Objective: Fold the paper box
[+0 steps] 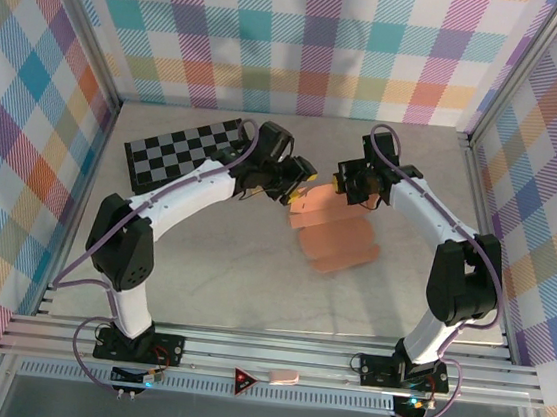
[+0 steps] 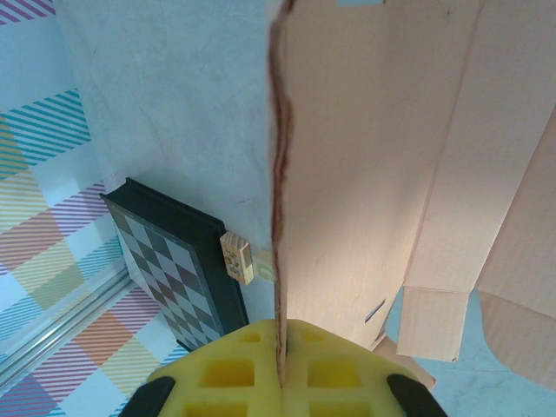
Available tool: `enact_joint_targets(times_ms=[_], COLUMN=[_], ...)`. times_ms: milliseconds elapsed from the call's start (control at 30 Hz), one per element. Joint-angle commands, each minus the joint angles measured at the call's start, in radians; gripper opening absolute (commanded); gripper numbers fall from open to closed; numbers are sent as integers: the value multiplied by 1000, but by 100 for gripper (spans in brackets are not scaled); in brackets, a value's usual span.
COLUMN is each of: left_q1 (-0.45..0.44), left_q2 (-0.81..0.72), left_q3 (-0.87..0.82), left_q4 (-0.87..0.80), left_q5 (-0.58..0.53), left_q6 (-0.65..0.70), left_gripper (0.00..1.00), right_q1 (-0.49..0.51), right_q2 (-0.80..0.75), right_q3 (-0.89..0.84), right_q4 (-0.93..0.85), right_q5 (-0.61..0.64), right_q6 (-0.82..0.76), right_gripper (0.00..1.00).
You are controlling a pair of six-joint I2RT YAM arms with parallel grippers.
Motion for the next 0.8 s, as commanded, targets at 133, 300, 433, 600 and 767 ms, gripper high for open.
enact_joint_targets(times_ms=[133, 300, 433, 600, 767], left_q1=[-9, -11, -11, -11, -7], left_q2=[48, 80, 123, 158, 151], left_q3=[34, 52, 112, 140, 146], left_q4=[21, 63, 84, 149, 148], left_q5=[32, 38, 38, 49, 39], left_q6=[-53, -74, -80, -109, -80], left_gripper=[55, 54, 52, 46, 36], right_q1=[11, 13, 16, 17, 17], right_q2=[1, -1, -5, -8, -14], right_q3=[28, 34, 26, 15, 15], right_q4=[19, 20, 28, 40, 47], right_q5=[2, -2, -10, -12, 1], right_q6=[27, 27, 36, 46, 45], right_gripper=[0, 0, 0, 0, 0])
